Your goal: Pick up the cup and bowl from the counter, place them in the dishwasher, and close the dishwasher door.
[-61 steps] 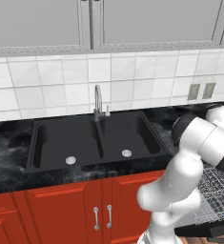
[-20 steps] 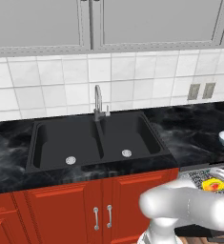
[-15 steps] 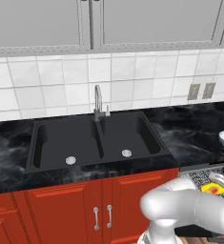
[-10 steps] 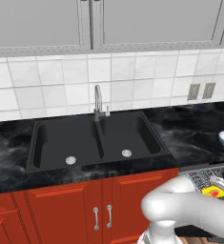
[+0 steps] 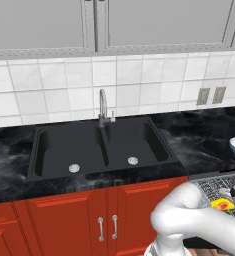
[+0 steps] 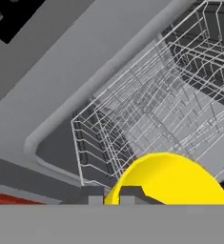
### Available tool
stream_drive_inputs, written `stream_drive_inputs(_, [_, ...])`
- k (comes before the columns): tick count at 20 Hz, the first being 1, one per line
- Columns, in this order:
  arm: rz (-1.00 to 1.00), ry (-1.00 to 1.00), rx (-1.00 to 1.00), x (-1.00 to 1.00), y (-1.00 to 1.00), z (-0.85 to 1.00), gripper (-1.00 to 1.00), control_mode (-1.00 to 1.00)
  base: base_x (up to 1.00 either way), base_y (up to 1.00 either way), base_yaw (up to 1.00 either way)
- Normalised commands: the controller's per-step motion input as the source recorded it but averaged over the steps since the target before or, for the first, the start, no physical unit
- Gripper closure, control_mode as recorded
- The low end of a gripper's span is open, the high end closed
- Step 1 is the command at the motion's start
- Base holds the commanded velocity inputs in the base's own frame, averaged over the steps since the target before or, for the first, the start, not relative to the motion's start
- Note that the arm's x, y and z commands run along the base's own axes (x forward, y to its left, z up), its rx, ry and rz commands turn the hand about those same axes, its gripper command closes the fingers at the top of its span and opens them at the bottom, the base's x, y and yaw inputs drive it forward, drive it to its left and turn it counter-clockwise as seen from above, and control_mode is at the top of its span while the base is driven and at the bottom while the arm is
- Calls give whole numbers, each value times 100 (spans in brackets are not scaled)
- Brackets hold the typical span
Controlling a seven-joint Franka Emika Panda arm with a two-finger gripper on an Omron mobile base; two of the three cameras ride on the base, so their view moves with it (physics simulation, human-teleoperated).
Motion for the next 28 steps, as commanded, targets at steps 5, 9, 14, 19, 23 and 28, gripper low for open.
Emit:
stream_drive_inputs(5, [-2, 4, 7, 44, -35, -37, 100, -100, 0, 0, 0])
stream_drive_inputs(9, [-3, 6, 7, 46, -31, -51, 100, -100, 0, 0, 0])
stream_drive_inputs(14, [0, 5, 6, 22, -27, -73, 100, -100, 0, 0, 0])
stream_drive_inputs(19, [0, 3, 4, 17, -30, -64, -100, -100, 0, 0, 0])
stream_drive_inputs(23, [0, 0, 1, 2, -41, -60, -100, -100, 0, 0, 0])
stream_drive_inputs(28, [0, 0, 0, -16, -41, -87, -100, -100, 0, 0, 0])
